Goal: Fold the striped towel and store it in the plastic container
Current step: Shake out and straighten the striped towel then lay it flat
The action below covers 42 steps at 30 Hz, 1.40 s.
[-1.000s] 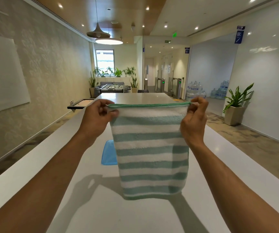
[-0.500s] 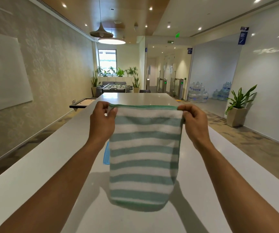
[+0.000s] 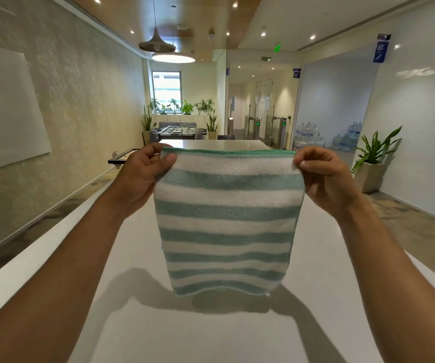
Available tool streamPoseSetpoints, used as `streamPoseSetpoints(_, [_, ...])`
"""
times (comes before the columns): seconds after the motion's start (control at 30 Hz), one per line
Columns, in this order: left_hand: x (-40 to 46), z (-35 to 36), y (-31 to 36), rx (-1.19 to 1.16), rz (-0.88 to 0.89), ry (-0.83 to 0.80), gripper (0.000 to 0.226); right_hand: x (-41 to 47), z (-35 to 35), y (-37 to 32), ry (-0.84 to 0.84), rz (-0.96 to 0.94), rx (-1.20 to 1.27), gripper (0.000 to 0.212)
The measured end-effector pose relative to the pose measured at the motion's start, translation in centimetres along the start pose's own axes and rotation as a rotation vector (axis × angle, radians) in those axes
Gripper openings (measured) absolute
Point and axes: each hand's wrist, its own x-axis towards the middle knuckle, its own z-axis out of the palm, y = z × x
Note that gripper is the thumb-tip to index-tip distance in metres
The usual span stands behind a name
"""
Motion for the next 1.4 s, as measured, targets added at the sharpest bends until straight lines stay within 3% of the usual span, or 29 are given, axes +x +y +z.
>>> streamPoseSetpoints(0.07, [0.1,-0.2,0.0,-0.022,-0.030,-0.007,0.020,0.3,-0.1,0.3,0.034,0.036,0.012,0.040])
streamPoseSetpoints(0.1, [0.3,-0.2,-0.3,0.049,-0.024,0.050,0.016,0.6,-0.1,0.9,0.121,0.034,-0.101,0.041])
streamPoseSetpoints(0.2, [1.2,0.2,-1.9,0.625,0.107,0.378,0.013,1.9,0.3,3.3,0.403,-0.071,-0.860,0.032])
streamPoseSetpoints(0.27, [1.3,0.9,-2.7,0.776,0.196,0.465,0.013,2.0,1.0,4.4,0.421,-0.138,-1.066,0.023])
streamPoseSetpoints(0.53, [0.8,2.6,-2.7,0.762,0.343,0.528,0.013,2.4,2.6,5.0,0.473,-0.243,-0.955,0.019])
streamPoseSetpoints(0.73, [1.3,6.0,-2.5,0.768,0.436,0.376,0.022,3.8,5.6,6.0,0.391,-0.338,-0.986,0.021])
streamPoseSetpoints(0.97, [1.9,7.9,-2.3,0.743,0.307,0.160,0.013,4.0,8.6,7.2,0.359,-0.336,-0.894,0.026])
streamPoseSetpoints(1.13, [1.8,7.9,-2.2,0.653,0.204,0.107,0.017,3.5,8.6,7.2,0.407,-0.238,-0.727,0.039])
streamPoseSetpoints(1.4, [2.0,7.7,-2.6,0.740,0.257,0.090,0.022,3.4,8.2,7.4,0.420,-0.188,-0.624,0.028])
